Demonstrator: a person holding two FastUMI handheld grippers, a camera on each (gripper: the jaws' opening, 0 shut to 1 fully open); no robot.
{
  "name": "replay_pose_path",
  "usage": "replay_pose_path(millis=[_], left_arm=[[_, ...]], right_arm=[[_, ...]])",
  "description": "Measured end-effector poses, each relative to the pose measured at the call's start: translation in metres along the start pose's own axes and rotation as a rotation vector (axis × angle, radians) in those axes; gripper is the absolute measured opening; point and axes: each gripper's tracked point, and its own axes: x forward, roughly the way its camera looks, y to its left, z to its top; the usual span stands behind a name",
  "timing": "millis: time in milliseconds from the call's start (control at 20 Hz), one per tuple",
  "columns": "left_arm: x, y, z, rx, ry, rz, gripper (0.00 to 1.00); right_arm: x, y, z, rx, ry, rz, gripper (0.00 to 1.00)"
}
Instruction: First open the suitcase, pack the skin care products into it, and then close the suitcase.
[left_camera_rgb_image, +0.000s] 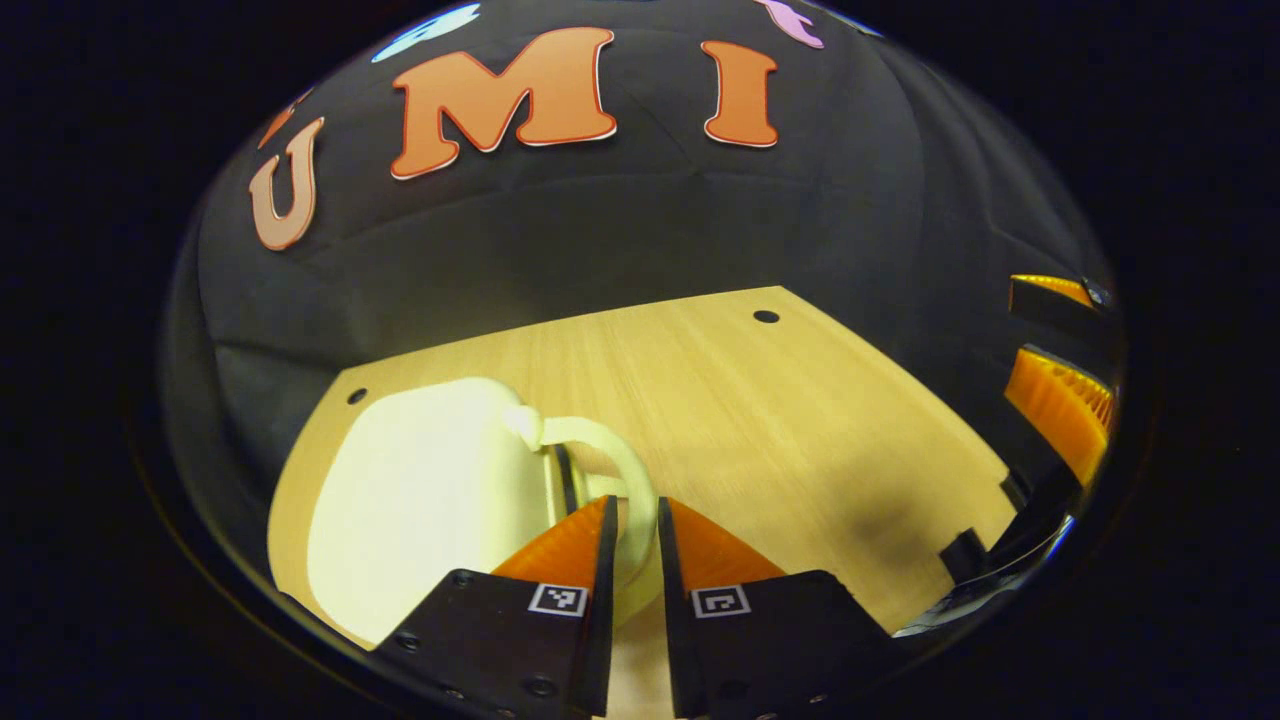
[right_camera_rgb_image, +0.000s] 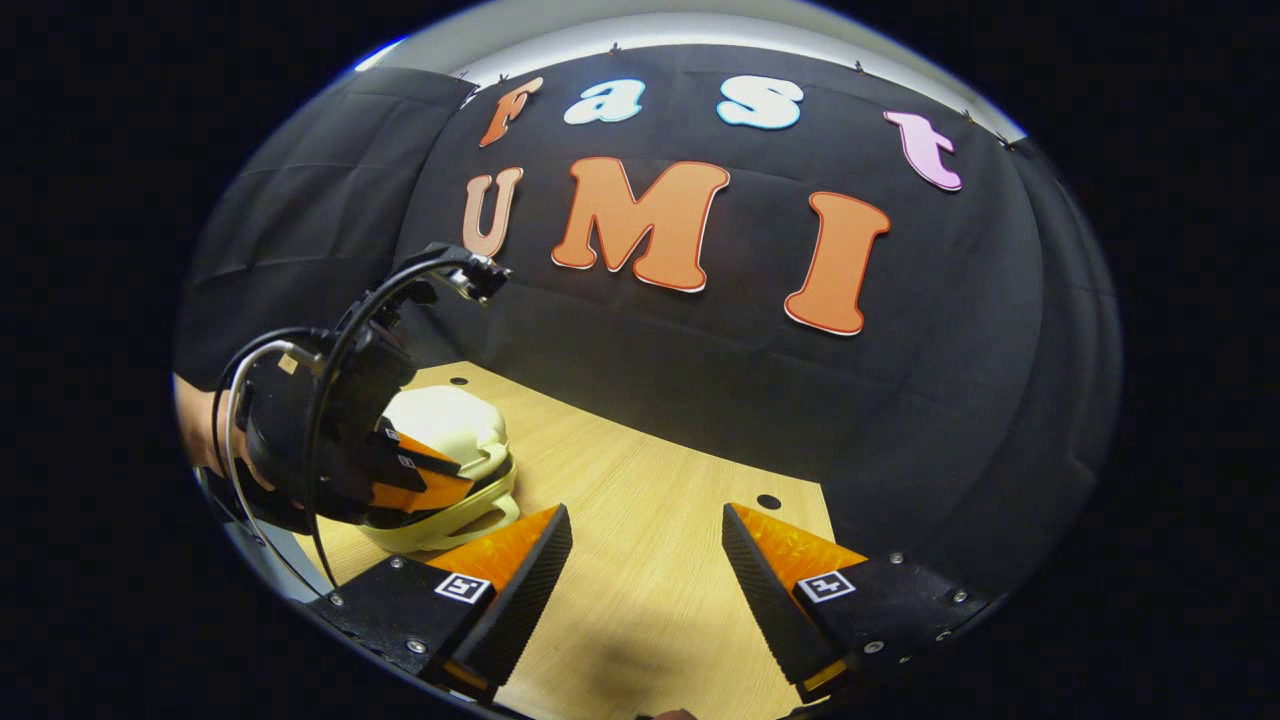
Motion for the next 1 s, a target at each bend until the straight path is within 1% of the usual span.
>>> replay_pose_path(millis=[50, 150, 200, 250, 300, 350, 400, 450, 500, 550, 600, 650, 850, 900, 1000], left_arm=[[-0.007, -0.010, 0.007, 0.002, -0.028, -0.013, 0.21], [-0.016, -0.017, 0.025, 0.021, -0.080, 0.003, 0.21], [-0.020, -0.020, 0.033, 0.014, -0.101, 0.005, 0.21], [-0.028, -0.023, 0.044, 0.006, -0.133, 0.003, 0.22], [-0.029, -0.026, 0.056, 0.003, -0.164, 0.006, 0.25], [-0.033, -0.028, 0.069, 0.007, -0.199, 0.015, 0.33], [-0.039, -0.030, 0.079, 0.014, -0.231, 0.021, 0.39], [-0.043, -0.035, 0.086, 0.009, -0.257, 0.011, 0.56], [-0.048, -0.038, 0.094, -0.010, -0.286, 0.000, 0.64], [-0.056, -0.039, 0.100, -0.032, -0.313, -0.007, 0.74], [-0.063, -0.037, 0.108, -0.049, -0.342, 0.005, 0.84], [-0.073, -0.034, 0.118, -0.060, -0.374, 0.022, 0.91], [-0.111, -0.014, 0.150, -0.078, -0.500, 0.107, 0.91], [-0.118, -0.009, 0.155, -0.076, -0.520, 0.137, 0.91], [-0.129, -0.004, 0.162, -0.073, -0.543, 0.160, 0.92]], right_arm=[[0.001, 0.001, 0.000, 0.003, -0.002, 0.002, 0.96], [0.003, -0.001, 0.001, 0.002, -0.004, 0.003, 0.96], [0.002, -0.002, 0.001, 0.003, -0.007, 0.002, 0.96], [0.002, -0.003, 0.005, 0.007, -0.015, 0.006, 0.96], [0.003, -0.003, 0.010, 0.009, -0.028, 0.006, 0.96], [0.004, -0.004, 0.017, 0.008, -0.045, 0.004, 0.96], [0.006, -0.005, 0.023, 0.007, -0.059, 0.000, 0.96], [0.007, -0.006, 0.029, 0.011, -0.076, -0.003, 0.96], [0.008, -0.006, 0.035, 0.019, -0.090, -0.004, 0.96], [0.009, -0.006, 0.041, 0.028, -0.106, -0.004, 0.96], [0.010, -0.005, 0.050, 0.034, -0.124, -0.003, 0.96], [0.009, -0.005, 0.059, 0.032, -0.145, -0.005, 0.96], [0.007, 0.003, 0.090, 0.008, -0.214, 0.002, 0.96], [0.005, 0.007, 0.100, 0.007, -0.235, 0.007, 0.96], [0.002, 0.013, 0.118, 0.010, -0.276, 0.021, 0.96]])
